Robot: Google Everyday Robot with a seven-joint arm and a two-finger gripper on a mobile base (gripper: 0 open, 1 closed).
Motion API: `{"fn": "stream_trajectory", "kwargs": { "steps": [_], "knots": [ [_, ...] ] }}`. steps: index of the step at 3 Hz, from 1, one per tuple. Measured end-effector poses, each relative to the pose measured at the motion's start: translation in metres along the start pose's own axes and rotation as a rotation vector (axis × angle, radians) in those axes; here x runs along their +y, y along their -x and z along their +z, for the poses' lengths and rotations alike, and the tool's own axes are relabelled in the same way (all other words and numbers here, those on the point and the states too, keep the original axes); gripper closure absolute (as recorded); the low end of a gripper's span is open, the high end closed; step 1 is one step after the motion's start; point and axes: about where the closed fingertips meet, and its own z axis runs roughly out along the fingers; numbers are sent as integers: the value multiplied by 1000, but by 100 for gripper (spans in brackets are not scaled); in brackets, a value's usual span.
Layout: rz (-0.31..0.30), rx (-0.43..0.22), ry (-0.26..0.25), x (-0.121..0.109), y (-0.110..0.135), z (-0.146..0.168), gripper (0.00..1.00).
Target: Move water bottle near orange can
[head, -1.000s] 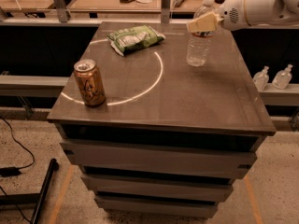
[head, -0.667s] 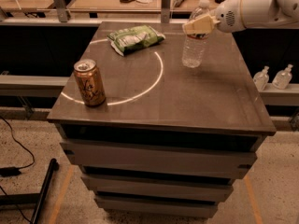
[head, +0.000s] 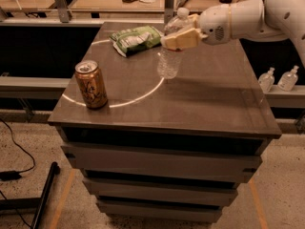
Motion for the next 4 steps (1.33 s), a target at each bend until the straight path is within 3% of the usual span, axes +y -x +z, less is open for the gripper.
{"fn": "stream_trajectory", "kwargs": {
  "steps": [1,2,3,4],
  "knots": [
    [-109,-21,121,47,19,15,100],
    [-195,83,166,85,25,66,100],
    [-233,157,161,97,27,101,100],
    [-206,125,205,99,25,106,100]
  ]
}}
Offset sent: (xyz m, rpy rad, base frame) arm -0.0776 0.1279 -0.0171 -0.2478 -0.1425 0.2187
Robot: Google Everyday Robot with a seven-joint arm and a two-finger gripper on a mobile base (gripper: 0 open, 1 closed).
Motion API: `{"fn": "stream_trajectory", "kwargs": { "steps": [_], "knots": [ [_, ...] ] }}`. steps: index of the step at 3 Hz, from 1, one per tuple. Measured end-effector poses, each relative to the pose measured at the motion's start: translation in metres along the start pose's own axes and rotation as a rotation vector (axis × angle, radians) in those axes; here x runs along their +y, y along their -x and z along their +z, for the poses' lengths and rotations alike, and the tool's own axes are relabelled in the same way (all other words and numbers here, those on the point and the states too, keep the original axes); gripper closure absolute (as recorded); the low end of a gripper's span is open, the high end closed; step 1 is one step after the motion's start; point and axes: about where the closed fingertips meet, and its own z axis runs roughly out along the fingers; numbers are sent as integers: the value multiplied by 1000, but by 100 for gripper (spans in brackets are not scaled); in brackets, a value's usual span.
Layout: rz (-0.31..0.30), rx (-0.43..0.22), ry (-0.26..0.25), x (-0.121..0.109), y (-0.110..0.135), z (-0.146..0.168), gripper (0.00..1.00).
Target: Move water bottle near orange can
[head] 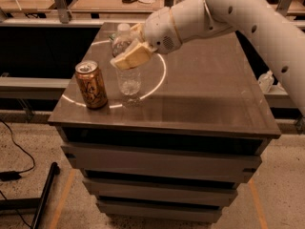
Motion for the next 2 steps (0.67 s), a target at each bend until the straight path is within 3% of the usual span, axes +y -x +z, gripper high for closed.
{"fn": "stream_trajectory", "kwargs": {
  "steps": [1,2],
  "knots": [
    [44,-55,53,2,0,7,100],
    [67,-45,66,1,-3,10,100]
  ]
}}
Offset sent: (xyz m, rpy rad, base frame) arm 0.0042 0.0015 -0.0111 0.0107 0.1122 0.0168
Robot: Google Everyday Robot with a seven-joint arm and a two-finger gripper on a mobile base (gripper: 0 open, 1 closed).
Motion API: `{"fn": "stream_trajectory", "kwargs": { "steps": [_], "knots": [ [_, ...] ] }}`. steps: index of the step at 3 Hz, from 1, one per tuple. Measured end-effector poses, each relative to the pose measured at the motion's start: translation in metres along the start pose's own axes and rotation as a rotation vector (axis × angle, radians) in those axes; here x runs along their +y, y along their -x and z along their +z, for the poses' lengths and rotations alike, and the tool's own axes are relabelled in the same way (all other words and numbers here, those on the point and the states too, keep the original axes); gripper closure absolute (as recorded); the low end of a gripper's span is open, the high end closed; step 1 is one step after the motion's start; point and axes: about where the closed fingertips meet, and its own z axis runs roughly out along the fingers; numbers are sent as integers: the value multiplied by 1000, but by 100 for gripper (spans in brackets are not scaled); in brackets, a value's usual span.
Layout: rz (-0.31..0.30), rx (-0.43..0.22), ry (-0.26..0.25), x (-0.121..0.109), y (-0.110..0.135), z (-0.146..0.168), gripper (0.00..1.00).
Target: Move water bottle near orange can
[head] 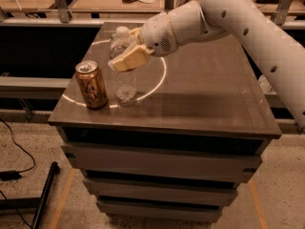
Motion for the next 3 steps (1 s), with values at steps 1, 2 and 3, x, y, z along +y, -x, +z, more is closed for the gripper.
{"fn": "stream_trajectory", "kwargs": {
  "steps": [1,2,3],
  "knots": [
    [0,0,4,1,1,2,84],
    [-2,-1,11,2,1,6,53],
    [-3,-1,16,3,2,8,22]
  ]
}}
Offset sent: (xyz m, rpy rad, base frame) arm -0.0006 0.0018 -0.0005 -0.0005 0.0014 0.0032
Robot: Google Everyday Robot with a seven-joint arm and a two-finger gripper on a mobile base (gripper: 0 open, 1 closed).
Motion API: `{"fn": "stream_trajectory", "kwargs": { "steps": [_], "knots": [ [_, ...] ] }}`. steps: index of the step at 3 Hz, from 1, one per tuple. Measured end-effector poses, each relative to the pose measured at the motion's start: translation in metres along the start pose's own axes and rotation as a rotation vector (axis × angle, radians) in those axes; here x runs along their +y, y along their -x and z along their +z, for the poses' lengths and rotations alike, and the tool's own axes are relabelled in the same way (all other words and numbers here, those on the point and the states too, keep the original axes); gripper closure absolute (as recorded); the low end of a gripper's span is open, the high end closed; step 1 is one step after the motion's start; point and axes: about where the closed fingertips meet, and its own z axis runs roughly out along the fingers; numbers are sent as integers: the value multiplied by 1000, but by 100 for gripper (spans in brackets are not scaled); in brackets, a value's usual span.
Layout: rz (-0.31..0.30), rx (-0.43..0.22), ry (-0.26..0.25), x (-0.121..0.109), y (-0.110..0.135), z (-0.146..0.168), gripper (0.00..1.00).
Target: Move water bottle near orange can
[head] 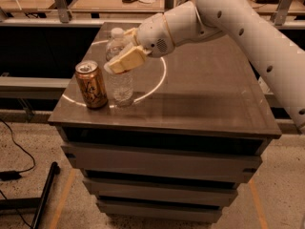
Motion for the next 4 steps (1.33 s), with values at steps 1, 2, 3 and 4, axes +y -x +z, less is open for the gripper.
{"fn": "stream_trajectory", "kwargs": {
  "steps": [1,2,3,4],
  "knots": [
    [-1,0,6,1,1,3,0],
    [1,0,10,1,1,2,0],
    [20,-4,53,-3,4,-17,0],
    [-1,-21,57,-4,11,-38,0]
  ]
}}
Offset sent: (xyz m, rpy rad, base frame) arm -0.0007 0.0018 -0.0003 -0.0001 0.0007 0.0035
